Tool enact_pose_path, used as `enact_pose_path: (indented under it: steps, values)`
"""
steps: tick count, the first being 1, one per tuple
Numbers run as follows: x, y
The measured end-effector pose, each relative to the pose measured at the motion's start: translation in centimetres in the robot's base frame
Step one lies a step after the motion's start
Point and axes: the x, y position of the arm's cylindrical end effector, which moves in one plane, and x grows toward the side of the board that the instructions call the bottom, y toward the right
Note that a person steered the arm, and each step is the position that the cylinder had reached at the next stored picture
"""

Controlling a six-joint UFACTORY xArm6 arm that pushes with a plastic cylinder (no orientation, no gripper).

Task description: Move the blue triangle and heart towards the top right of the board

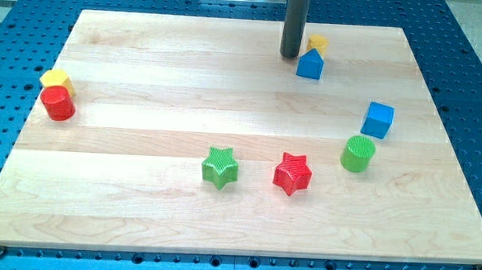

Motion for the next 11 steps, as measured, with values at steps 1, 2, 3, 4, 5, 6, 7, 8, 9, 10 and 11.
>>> enact_pose_path:
  steps: [1, 2, 3, 4, 5, 6, 7, 8, 9, 10, 11]
  values:
    - [-1.5, 5.6]
    - [-0.8, 5.4]
    - [0.8, -0.9]
    - [4.8, -3.5]
    - [5.0, 5.0]
    - [3.1, 11.2]
    - [-1.3, 13.3]
    - [-3.4, 13.4]
    - [2.9, 12.1]
    - [2.8, 7.7]
    - [-0.6, 7.3]
